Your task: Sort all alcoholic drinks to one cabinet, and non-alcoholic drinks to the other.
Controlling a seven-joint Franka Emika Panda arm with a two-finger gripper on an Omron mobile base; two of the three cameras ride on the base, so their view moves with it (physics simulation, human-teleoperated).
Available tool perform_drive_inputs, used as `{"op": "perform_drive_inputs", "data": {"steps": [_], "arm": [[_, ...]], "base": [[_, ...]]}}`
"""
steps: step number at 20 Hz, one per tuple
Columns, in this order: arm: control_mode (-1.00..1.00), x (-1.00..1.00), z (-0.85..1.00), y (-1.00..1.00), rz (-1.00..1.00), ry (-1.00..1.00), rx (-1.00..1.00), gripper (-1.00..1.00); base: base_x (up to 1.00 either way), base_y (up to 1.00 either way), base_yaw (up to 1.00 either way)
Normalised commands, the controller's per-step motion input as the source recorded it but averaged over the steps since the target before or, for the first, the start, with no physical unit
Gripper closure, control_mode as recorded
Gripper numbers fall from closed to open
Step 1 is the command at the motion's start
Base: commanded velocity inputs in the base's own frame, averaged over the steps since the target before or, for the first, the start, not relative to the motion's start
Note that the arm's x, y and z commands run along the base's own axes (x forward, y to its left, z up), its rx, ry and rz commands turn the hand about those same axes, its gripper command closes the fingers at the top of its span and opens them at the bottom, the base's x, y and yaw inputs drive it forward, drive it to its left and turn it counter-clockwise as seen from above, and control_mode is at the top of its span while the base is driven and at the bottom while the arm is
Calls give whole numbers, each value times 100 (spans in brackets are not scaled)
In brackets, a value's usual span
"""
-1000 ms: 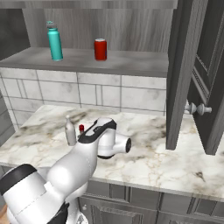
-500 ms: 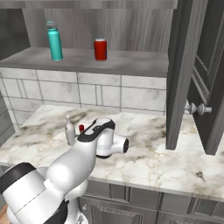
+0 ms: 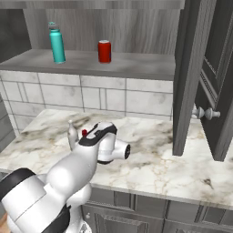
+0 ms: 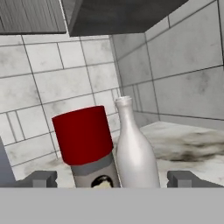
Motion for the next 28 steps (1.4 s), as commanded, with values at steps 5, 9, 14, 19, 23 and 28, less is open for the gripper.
{"op": "perform_drive_inputs", "data": {"steps": [5, 9, 14, 19, 23, 28], "arm": [[-100, 11, 0, 12, 0, 0, 1, 100], [-100, 1, 0, 1, 0, 0, 1, 100], [-100, -2, 22, 0, 0, 0, 2, 100], [-100, -17, 78, 0, 0, -1, 0, 100], [-100, -18, 100, 0, -1, -3, 0, 100], [-100, -31, 78, 0, -9, -2, 0, 100]], "base": [[0, 0, 0], [0, 0, 0], [0, 0, 0], [0, 0, 0], [0, 0, 0], [0, 0, 0]]}}
